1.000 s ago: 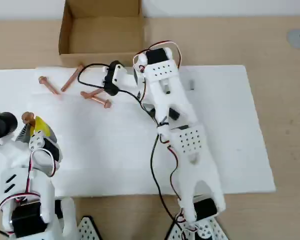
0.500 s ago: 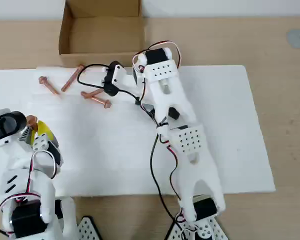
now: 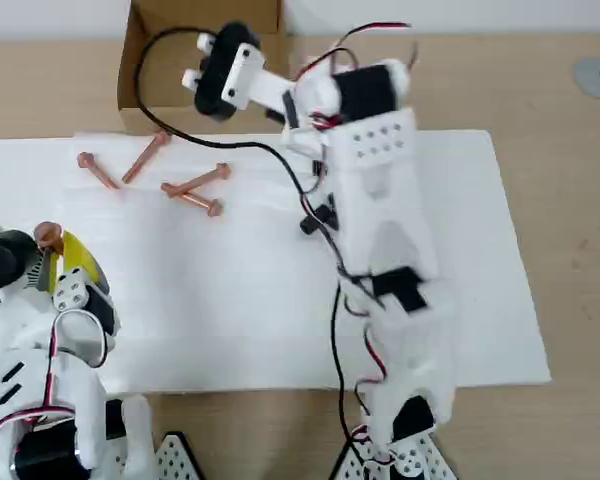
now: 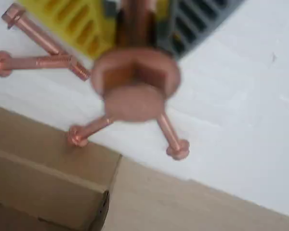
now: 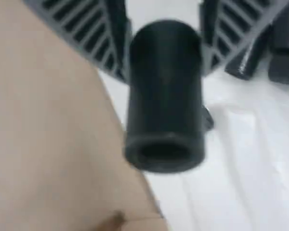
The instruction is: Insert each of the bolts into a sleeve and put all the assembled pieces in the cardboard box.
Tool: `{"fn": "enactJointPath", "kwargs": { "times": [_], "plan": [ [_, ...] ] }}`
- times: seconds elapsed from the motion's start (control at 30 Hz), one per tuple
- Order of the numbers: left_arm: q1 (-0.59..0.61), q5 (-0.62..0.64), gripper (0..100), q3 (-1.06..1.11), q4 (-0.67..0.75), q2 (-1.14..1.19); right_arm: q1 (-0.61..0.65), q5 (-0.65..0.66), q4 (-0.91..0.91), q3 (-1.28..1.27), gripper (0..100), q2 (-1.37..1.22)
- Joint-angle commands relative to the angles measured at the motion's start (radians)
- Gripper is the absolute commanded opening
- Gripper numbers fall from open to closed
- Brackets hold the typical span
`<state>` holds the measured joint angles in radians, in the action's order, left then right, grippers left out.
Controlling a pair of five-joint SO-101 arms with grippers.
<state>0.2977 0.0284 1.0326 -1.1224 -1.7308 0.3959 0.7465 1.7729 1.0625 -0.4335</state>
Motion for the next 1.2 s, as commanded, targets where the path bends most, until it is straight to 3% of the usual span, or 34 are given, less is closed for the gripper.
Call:
{"fn": "enactJointPath", "kwargs": {
  "times": [0.0,0.17,0.3,0.47,0.63,0.97,1.17],
  "plan": [
    [-0.012,-0.003,1,-0.074,0.020,-0.007,0.015,-0.069,0.017,-0.151,1.0,0.305],
    [-0.017,0.002,1,-0.068,0.144,0.001,0.102,-0.270,0.011,-0.433,1.0,0.707],
    [-0.118,0.072,1,0.012,0.299,0.001,0.246,-0.466,-0.029,-0.769,1.0,0.972],
    [-0.242,0.180,1,0.064,0.437,0.001,0.298,-0.664,-0.250,-1.202,1.0,1.262],
    [-0.342,0.180,2,0.060,0.497,0.001,0.323,-0.856,-0.428,-1.641,1.0,1.448],
    [-0.560,0.120,1,-0.034,0.483,-0.001,0.325,-0.864,-1.048,-2.144,1.0,1.618],
    [-0.601,0.091,1,-0.092,0.342,-0.002,0.325,-0.864,-1.272,-2.310,1.0,1.745]
  ]
}}
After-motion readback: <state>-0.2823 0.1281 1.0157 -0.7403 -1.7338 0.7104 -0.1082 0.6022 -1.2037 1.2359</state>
